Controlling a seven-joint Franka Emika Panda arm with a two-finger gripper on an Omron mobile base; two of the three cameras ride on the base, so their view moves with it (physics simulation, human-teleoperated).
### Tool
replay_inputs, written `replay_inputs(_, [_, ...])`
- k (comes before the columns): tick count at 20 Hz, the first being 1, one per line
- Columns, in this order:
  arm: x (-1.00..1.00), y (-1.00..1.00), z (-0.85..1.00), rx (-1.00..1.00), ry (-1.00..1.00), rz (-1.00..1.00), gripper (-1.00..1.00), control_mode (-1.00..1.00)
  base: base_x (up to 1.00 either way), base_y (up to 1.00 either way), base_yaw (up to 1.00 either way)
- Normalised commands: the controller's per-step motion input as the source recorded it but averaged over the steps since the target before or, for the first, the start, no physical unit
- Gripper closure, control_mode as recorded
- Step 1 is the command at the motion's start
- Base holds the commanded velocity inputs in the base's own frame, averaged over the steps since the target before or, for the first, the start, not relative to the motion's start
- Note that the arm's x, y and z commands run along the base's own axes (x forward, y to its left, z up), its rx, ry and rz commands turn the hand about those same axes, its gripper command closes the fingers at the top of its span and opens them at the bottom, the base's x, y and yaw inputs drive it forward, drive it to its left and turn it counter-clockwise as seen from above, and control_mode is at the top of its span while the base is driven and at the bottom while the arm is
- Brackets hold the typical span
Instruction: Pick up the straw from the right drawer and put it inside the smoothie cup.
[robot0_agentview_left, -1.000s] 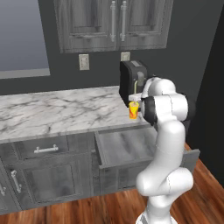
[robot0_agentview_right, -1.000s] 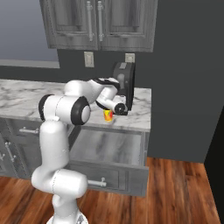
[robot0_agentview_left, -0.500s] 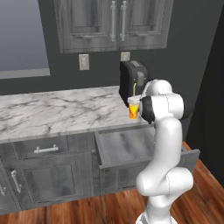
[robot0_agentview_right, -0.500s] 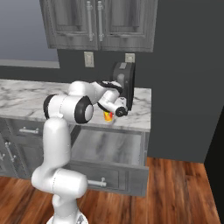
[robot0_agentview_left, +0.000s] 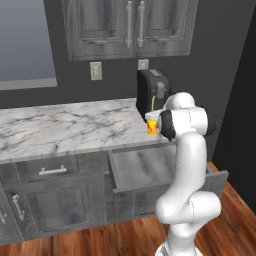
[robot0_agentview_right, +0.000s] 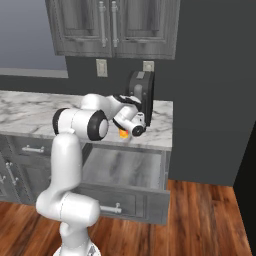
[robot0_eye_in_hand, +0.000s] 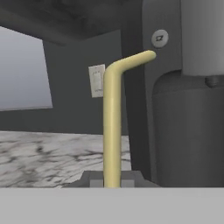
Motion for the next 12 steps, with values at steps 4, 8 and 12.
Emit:
replay_inputs(4, [0.00,0.00,-0.12,0.00,0.00,0.00,1.00,-1.00,0.00,0.00,0.00])
replay_inputs(8, [0.00,0.00,-0.09,0.00,0.00,0.00,1.00,-1.00,0.00,0.00,0.00])
replay_inputs(12, [0.00,0.00,-0.03,0.00,0.00,0.00,-1.00,-1.00,0.00,0.00,0.00])
